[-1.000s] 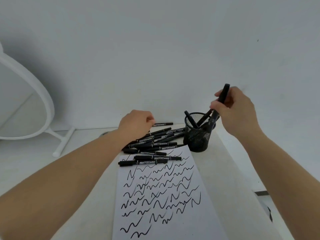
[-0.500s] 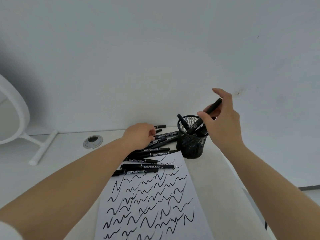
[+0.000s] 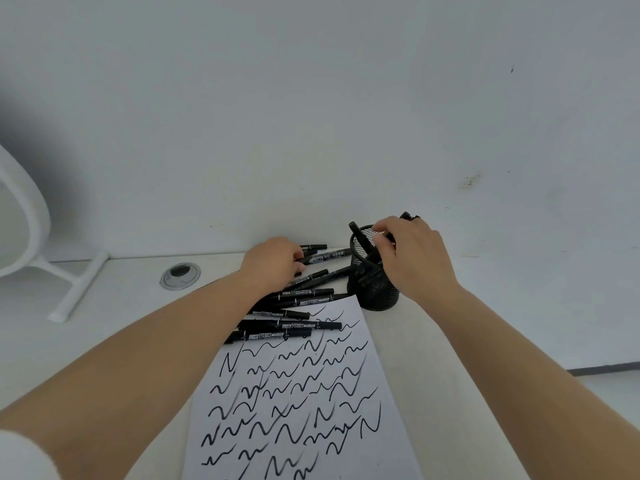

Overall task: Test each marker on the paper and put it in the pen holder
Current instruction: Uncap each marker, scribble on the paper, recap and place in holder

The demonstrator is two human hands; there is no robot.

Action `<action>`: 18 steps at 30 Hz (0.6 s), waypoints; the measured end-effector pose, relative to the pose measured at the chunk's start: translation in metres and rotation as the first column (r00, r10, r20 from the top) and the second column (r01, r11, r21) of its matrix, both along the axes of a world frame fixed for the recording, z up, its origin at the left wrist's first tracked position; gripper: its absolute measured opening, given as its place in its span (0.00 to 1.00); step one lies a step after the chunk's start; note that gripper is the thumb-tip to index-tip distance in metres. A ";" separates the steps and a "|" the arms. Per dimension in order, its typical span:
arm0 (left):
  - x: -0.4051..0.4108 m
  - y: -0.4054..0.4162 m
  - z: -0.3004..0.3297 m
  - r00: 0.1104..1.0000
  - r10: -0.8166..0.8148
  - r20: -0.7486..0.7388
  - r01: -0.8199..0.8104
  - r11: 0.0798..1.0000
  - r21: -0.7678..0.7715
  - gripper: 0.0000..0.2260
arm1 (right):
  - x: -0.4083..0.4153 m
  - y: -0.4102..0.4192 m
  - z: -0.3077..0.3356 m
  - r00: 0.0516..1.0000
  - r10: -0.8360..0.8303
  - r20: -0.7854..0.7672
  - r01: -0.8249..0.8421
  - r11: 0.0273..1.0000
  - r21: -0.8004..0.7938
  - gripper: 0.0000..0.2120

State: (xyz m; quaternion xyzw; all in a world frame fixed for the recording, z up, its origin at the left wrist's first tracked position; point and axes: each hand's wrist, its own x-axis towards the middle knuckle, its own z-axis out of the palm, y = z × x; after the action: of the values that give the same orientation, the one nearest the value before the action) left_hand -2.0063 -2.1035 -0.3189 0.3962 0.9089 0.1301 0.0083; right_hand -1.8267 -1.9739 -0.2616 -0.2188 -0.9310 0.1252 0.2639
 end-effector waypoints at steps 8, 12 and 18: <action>0.017 -0.042 0.036 0.996 0.089 -0.009 -0.082 0.946 0.314 0.10 | 0.018 -0.028 0.014 0.949 -0.011 -0.314 0.042 0.995 0.093 0.08; 0.073 -0.081 0.063 0.931 -0.182 0.317 -0.002 0.865 0.501 0.08 | 0.029 -0.074 0.026 0.944 0.031 -0.329 -0.237 0.757 -0.608 0.11; 0.138 -0.135 0.057 0.953 -0.216 0.213 0.076 0.850 0.522 0.08 | 0.052 -0.148 0.010 0.874 -0.111 -0.473 -0.348 0.537 -0.769 0.15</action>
State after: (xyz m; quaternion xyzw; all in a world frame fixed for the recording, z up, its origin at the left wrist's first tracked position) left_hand -1.8683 -2.2387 -0.2615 0.4320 0.7999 0.4152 0.0343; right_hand -1.7745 -2.1218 -0.2518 -0.2145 -0.6769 0.6200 0.3339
